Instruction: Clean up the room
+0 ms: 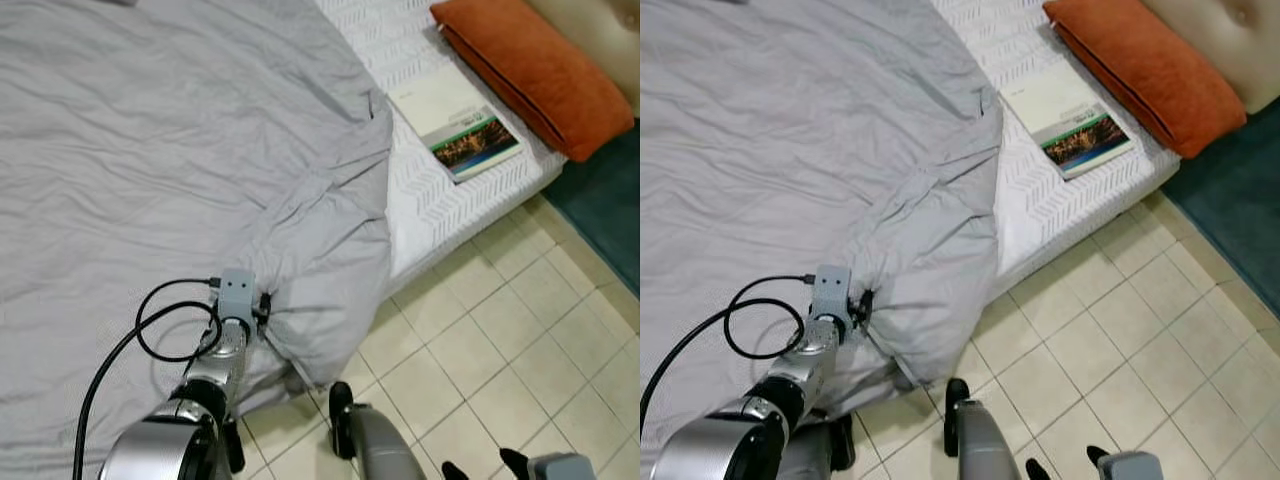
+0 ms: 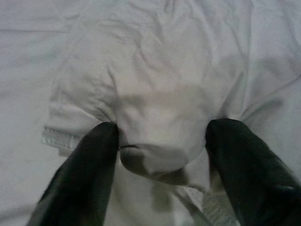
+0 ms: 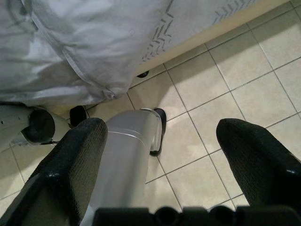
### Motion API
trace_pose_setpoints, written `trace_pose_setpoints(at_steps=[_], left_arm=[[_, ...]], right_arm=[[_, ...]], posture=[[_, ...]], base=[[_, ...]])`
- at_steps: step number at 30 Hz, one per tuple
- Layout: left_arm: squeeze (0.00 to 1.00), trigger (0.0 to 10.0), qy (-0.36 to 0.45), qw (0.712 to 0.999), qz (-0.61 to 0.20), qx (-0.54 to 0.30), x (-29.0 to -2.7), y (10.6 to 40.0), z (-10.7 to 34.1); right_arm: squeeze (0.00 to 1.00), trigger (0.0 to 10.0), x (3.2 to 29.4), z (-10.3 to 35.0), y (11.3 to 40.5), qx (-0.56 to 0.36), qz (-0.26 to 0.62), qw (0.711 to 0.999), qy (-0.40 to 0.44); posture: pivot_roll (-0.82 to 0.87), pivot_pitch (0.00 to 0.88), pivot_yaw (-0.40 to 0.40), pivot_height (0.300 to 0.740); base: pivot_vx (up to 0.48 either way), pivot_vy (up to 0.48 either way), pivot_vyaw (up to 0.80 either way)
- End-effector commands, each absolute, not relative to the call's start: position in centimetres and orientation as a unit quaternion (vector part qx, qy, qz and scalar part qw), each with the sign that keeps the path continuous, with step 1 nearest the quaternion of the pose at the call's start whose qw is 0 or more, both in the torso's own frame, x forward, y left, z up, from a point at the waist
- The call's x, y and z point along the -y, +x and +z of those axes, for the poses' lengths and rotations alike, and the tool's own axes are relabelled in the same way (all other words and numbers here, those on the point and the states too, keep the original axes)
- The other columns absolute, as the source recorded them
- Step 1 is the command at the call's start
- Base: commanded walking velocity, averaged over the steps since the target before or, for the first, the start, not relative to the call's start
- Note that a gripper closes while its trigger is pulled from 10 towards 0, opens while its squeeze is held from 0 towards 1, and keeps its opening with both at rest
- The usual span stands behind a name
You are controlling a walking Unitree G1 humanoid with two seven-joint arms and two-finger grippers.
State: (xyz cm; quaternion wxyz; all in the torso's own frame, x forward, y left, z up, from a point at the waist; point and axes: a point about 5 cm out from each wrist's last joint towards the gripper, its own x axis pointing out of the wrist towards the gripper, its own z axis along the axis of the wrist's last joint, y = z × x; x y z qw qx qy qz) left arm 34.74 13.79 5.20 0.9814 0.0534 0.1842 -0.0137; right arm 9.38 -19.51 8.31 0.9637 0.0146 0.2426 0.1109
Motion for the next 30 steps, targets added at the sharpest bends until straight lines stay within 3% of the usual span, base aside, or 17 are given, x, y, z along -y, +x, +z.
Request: trace_pose_setpoints(at_steps=[1, 12, 27, 28, 30], left_arm=[[0.00, 0.0, 0.049, 0.976, -0.019, -0.213, -13.6, 33.9, 3.9], [0.00, 0.0, 0.025, 0.980, -0.041, -0.195, -12.7, 34.1, 4.4], [0.00, 0.3, 0.045, 0.975, -0.119, -0.180, -11.0, 34.2, 4.8], [0.00, 10.0, 0.042, 0.976, -0.123, -0.173, -10.9, 34.3, 5.0], [0.00, 10.0, 0.038, 0.977, -0.127, -0.167, -10.8, 34.4, 5.2]], right_arm=[[0.00, 10.0, 20.3, 8.1, 8.2, -0.272, 0.094, 0.958, 0.010], [0.00, 10.0, 20.0, 7.9, 7.9, -0.278, 0.089, 0.956, 0.017], [0.00, 10.0, 17.9, 5.5, 13.4, -0.228, 0.099, 0.968, 0.046], [0.00, 10.0, 17.8, 5.5, 14.0, -0.222, 0.098, 0.969, 0.047], [0.00, 10.0, 17.7, 5.5, 14.4, -0.215, 0.097, 0.971, 0.048]], posture=[[-0.54, 0.540, -0.135, 0.740], [-0.52, 0.528, -0.122, 0.740], [-0.38, 0.385, 0.006, 0.740], [-0.37, 0.355, 0.022, 0.740], [-0.37, 0.350, 0.024, 0.740]], base=[[0.000, 0.000, 0.00], [0.000, 0.000, 0.00], [0.000, 0.000, 0.00], [0.000, 0.000, 0.00], [0.000, 0.000, 0.00]])
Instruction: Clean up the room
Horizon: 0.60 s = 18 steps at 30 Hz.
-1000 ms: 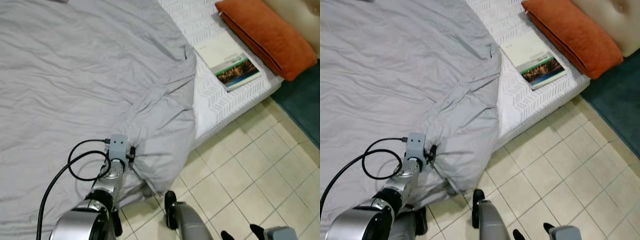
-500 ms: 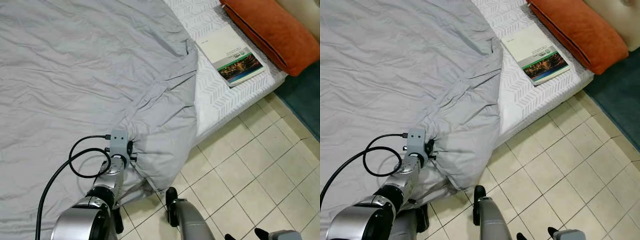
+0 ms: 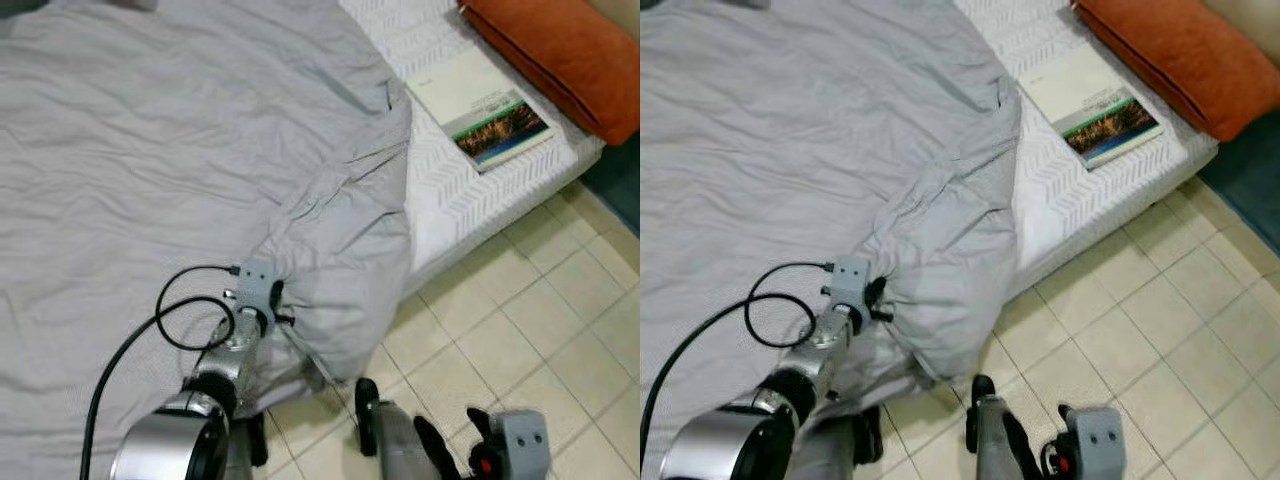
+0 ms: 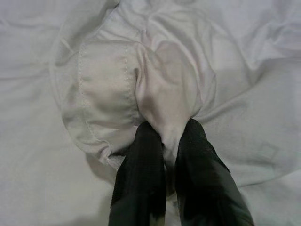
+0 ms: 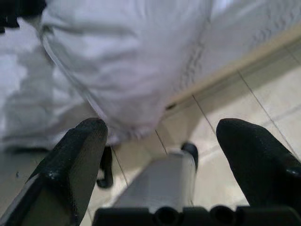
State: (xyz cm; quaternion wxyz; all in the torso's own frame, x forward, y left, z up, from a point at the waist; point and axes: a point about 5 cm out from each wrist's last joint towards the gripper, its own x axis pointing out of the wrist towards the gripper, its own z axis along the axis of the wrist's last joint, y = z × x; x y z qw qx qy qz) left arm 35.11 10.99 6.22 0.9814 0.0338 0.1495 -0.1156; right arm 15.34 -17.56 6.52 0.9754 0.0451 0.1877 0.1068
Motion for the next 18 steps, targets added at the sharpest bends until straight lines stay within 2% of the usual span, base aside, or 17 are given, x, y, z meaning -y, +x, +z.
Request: trace_pose_setpoints(at_steps=[1, 12, 17, 18], left_arm=[[0.00, 10.0, 0.039, 0.978, -0.136, -0.154, -10.7, 34.6, 5.6], [0.00, 10.0, 0.042, 0.974, -0.169, -0.141, -8.7, 35.0, 6.5], [0.00, 10.0, 0.040, 0.973, -0.181, -0.138, -7.8, 35.1, 6.9], [0.00, 10.0, 0.040, 0.972, -0.188, -0.135, -7.4, 35.1, 7.1]], right_arm=[[0.00, 10.0, 17.6, 5.5, 15.1, -0.207, 0.096, 0.972, 0.048], [0.00, 10.0, 17.4, 5.1, 16.4, -0.193, 0.099, 0.975, 0.044], [0.00, 10.0, 17.7, 5.2, 15.8, -0.195, 0.095, 0.975, 0.039], [0.00, 10.0, 18.1, 5.1, 15.0, -0.201, 0.089, 0.975, 0.036]], posture=[[-0.37, 0.336, 0.033, 0.740], [-0.37, 0.306, 0.046, 0.740], [-0.37, 0.300, 0.049, 0.740], [-0.37, 0.293, 0.046, 0.740]], base=[[0.000, -0.262, 0.00], [0.000, -0.438, 0.00], [0.000, -0.448, 0.00], [0.000, -0.450, 0.00]])
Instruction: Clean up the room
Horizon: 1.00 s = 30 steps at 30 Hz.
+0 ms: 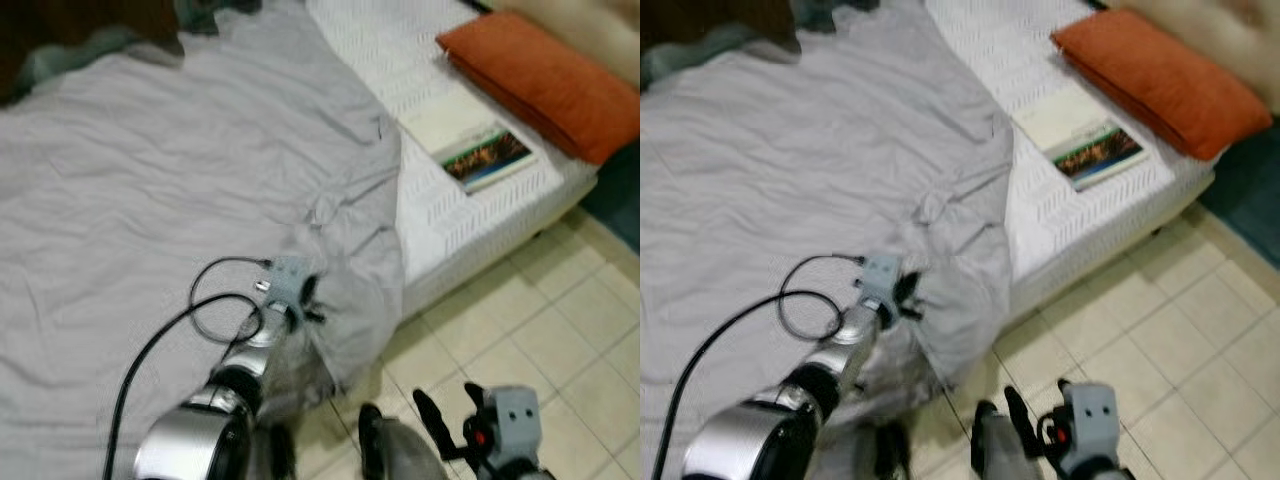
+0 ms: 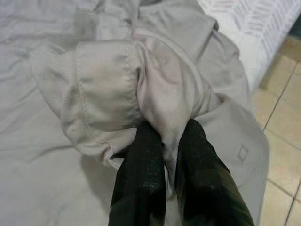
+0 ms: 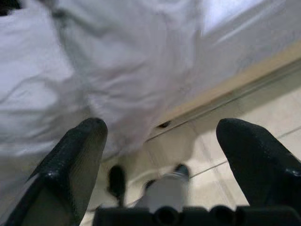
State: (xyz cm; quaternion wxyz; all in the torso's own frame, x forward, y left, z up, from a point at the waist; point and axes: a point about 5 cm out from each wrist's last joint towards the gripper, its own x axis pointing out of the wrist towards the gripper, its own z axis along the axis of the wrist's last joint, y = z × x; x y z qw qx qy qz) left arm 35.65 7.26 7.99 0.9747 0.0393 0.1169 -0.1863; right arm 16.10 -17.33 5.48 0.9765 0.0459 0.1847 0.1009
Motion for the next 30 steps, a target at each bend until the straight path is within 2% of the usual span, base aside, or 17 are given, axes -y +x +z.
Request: trace_pose_setpoints(at_steps=[1, 7, 17, 23, 30], left_arm=[[0.00, 10.0, 0.040, 0.972, -0.188, -0.135, -7.4, 35.1, 7.1], [0.00, 10.0, 0.043, 0.970, -0.202, -0.129, -6.3, 35.6, 8.0], [0.00, 10.0, 0.049, 0.965, -0.225, -0.122, -4.4, 35.8, 9.0], [0.00, 10.0, 0.053, 0.967, -0.222, -0.116, -3.9, 36.2, 9.7], [0.00, 10.0, 0.061, 0.968, -0.215, -0.114, -4.2, 36.5, 10.1]], right_arm=[[0.00, 10.0, 18.1, 5.1, 15.0, -0.201, 0.089, 0.975, 0.036], [0.00, 10.0, 19.4, 4.9, 12.9, -0.222, 0.067, 0.972, 0.034], [0.00, 10.0, 18.4, 5.3, 12.5, -0.207, 0.088, 0.973, 0.051], [0.00, 10.0, 17.1, 8.0, 14.8, -0.117, 0.153, 0.978, 0.082], [0.00, 10.0, 15.3, 9.3, 16.1, -0.093, 0.228, 0.963, 0.110]], posture=[[-0.37, 0.293, 0.046, 0.740], [-0.39, 0.287, 0.045, 0.740], [-0.43, 0.285, 0.066, 0.740], [-0.43, 0.287, 0.078, 0.740], [-0.42, 0.295, 0.080, 0.740]], base=[[0.000, -0.450, 0.00], [0.000, -0.439, 0.00], [0.000, -0.438, 0.00], [0.000, -0.433, 0.00], [0.034, -0.419, 0.00]])
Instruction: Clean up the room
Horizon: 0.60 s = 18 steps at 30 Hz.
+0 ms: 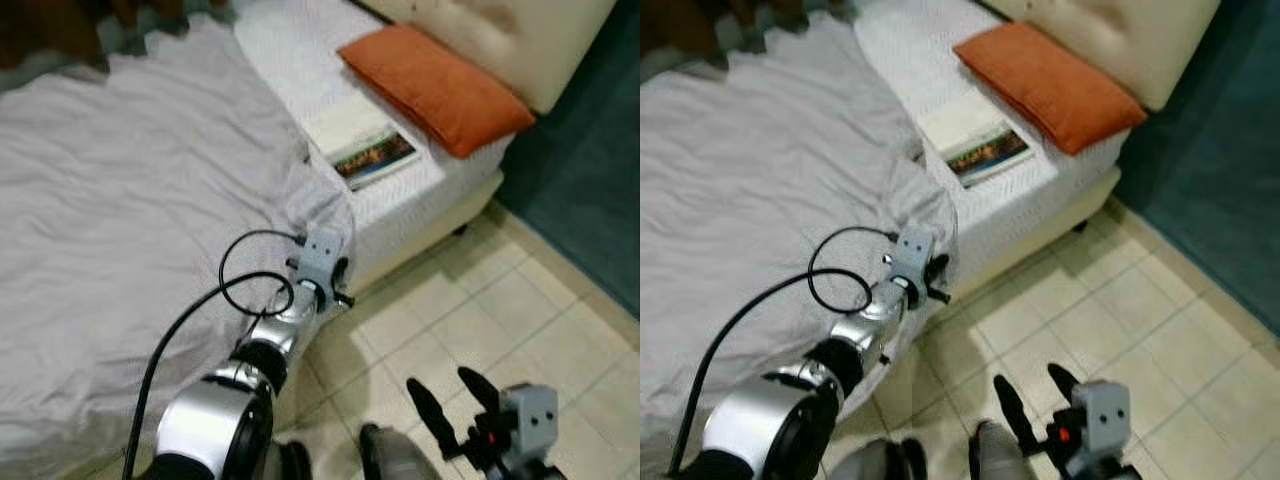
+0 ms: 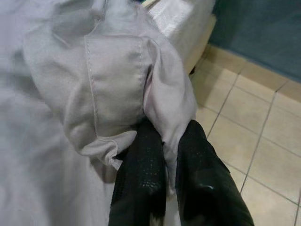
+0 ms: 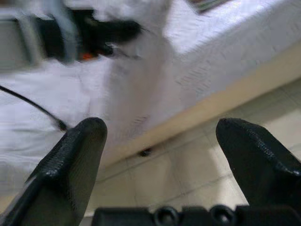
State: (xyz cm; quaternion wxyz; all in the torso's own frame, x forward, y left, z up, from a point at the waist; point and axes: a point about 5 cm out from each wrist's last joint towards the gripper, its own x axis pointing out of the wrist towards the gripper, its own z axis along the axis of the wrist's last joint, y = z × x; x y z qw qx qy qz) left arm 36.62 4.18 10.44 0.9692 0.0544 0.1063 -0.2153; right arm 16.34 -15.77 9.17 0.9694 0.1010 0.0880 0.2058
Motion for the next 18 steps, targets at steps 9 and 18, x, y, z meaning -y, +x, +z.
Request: trace_pose_setpoints(at_steps=[9, 18], left_arm=[[0.00, 10.0, 0.109, 0.946, -0.270, -0.144, -2.1, 35.0, 8.6], [0.00, 10.0, 0.187, 0.909, -0.331, -0.173, 0.4, 31.9, 5.5]], right_arm=[[0.00, 10.0, 13.8, 9.0, 15.3, -0.114, 0.298, 0.941, 0.112], [0.00, 10.0, 13.1, 9.2, 15.9, -0.116, 0.350, 0.923, 0.107]], posture=[[-0.41, 0.319, 0.076, 0.740], [-0.42, 0.334, 0.073, 0.740]], base=[[0.091, -0.358, 0.00], [0.000, 0.000, 0.00]])
